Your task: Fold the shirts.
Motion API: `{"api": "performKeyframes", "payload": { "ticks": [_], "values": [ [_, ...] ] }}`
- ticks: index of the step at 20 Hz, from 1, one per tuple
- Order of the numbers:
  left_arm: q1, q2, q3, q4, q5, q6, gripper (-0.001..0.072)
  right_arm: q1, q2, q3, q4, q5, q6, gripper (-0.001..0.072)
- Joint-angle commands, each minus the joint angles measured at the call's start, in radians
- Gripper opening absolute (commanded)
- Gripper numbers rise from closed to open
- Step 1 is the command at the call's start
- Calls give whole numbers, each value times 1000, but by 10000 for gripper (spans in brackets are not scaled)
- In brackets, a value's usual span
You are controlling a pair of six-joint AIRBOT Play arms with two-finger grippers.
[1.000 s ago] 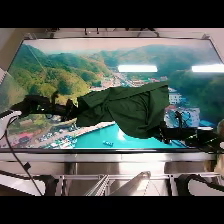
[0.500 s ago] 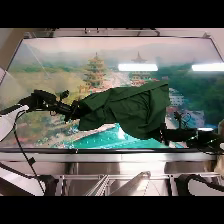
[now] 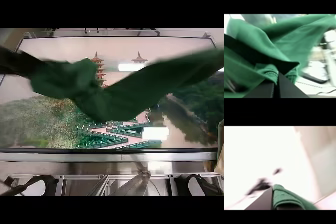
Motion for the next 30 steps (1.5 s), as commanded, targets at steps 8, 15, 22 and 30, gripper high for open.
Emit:
{"api": "performKeyframes", "payload": {
  "ticks": [8, 15, 22, 30],
  "values": [
    [311, 208, 187, -24, -26, -21, 33, -402, 37, 415, -321, -151, 240, 19],
    [-127, -160, -278, 315, -409, 113, 33, 82, -410, 28, -723, -388, 142, 19],
    [-102, -824, 68, 84, -327, -69, 720, 149, -1028, 224, -629, -412, 38, 290],
    [22, -674, -87, 305, -11, -80, 631, -97, -820, 171, -855, -29, 201, 291]
  ]
}}
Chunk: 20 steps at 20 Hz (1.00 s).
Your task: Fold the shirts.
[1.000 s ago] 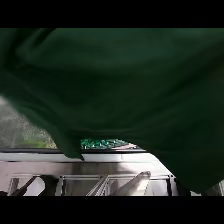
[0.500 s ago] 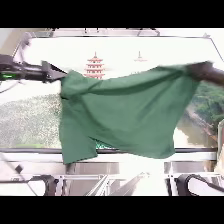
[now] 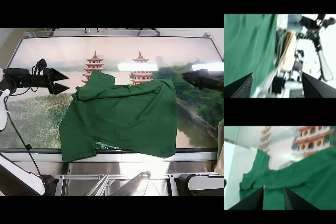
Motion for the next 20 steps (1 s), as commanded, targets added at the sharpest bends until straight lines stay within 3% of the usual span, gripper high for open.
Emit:
{"api": "performKeyframes", "payload": {
  "ticks": [1, 5, 8, 10, 14, 15, 16, 20],
  "values": [
    [50, 142, -198, 240, 57, 22, 631, -87, 148, -150, -180, 137, 57, 290],
    [135, 350, -519, 587, -99, 37, 632, -106, 463, -578, -205, -55, 42, 289],
    [175, 396, -633, 711, -254, 39, 631, -105, 668, -803, -185, -166, 38, 289],
    [172, 372, -648, 715, -329, 39, 631, -104, 752, -839, -182, -153, 38, 289],
    [106, 271, -616, 703, -333, 39, 631, -105, 873, -839, -111, -135, 39, 289],
    [83, 254, -606, 668, -330, 55, 503, -105, 896, -839, -89, -128, 39, 289],
    [61, 243, -600, 621, -327, 82, 471, -105, 913, -839, -79, -128, 46, 289],
    [4, 242, -603, 542, -276, 156, 475, -108, 927, -839, -105, -123, 142, 291]
  ]
}}
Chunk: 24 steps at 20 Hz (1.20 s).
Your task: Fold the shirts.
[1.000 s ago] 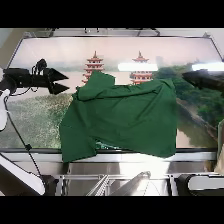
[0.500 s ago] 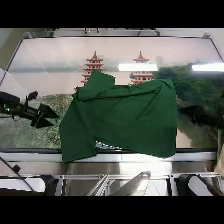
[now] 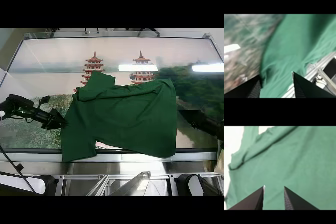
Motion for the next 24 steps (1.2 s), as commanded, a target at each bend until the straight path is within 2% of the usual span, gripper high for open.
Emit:
{"api": "performKeyframes", "payload": {
  "ticks": [1, 2, 3, 4, 5, 6, 7, 11, 13, 17, 24],
  "values": [
    [-41, -11, -7, -39, -3, 53, 475, -5, 19, -4, -48, -1, 116, 292],
    [-41, -11, -15, -39, 6, 54, 475, -16, 13, -3, -110, -1, 167, 300],
    [-40, -11, -26, -39, 6, 56, 475, -34, 2, -3, -206, 10, 250, 338],
    [-40, -11, -36, -40, 5, 71, 473, -55, -10, -3, -303, 31, 338, 536],
    [-40, -11, -39, -40, 0, 72, 370, -80, -26, -3, -402, 65, 425, 582],
    [-40, -11, -37, -41, -1, 72, 126, -104, -41, -3, -478, 102, 491, 581],
    [-40, -11, -27, -41, 7, 72, 33, -129, -55, -3, -541, 132, 534, 581],
    [-40, -11, 12, -44, 49, 72, 33, -176, -95, -4, -760, 212, 669, 581],
    [-40, -11, 14, -47, 49, 72, 33, -175, -124, -13, -752, 228, 668, 581],
    [-40, -11, 13, -67, 49, 78, 33, -169, -245, -24, -634, 212, 522, 581],
    [-40, -11, 13, -67, 77, 77, 33, 26, -543, -24, -513, 182, 376, 559]
  ]
}}
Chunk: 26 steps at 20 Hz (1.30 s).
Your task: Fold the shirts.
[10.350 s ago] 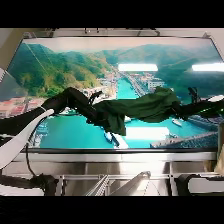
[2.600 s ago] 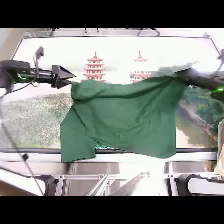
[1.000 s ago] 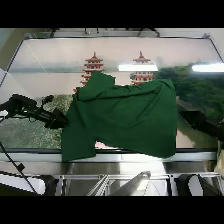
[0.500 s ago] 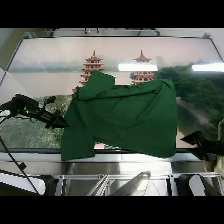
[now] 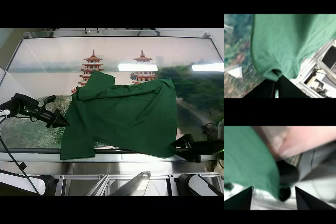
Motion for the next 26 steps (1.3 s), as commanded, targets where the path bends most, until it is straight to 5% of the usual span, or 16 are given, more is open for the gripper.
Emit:
{"api": "performKeyframes", "payload": {
  "ticks": [1, 3, 4, 5, 6, 11, 14, 18, 21, 24, 26],
  "values": [
    [0, 1, 1, -2, 18, 0, 33, 133, -140, -1, 89, -18, -106, 550],
    [0, 1, 1, -2, 18, 0, 33, 197, -184, 0, 210, -45, -215, 249],
    [0, 1, 1, -3, 19, -1, 33, 207, -194, 2, 267, -45, -262, 193],
    [0, 1, 1, -8, 26, -1, 32, 209, -195, 4, 332, -27, -317, 54],
    [0, 1, 1, -37, 46, -1, 31, 209, -190, 11, 393, 13, -368, 20],
    [-1, 235, 25, -515, 239, 89, 31, 209, 78, 146, 954, 335, -517, 19],
    [22, 554, 207, -715, 298, 109, 31, 174, 371, 414, 1357, 320, -536, 19],
    [282, 903, 633, -716, 69, 124, 32, -44, 619, 826, 1373, -76, -537, 17],
    [512, 956, 954, -702, -117, 78, 31, -199, 647, 1032, 1374, -301, -536, 15],
    [517, 822, 1233, -661, -171, -18, 32, -252, 573, 1191, 1344, -347, -533, 15],
    [517, 749, 1305, -512, -88, -79, 32, -251, 513, 1216, 1165, -260, -358, 16]
  ]
}}
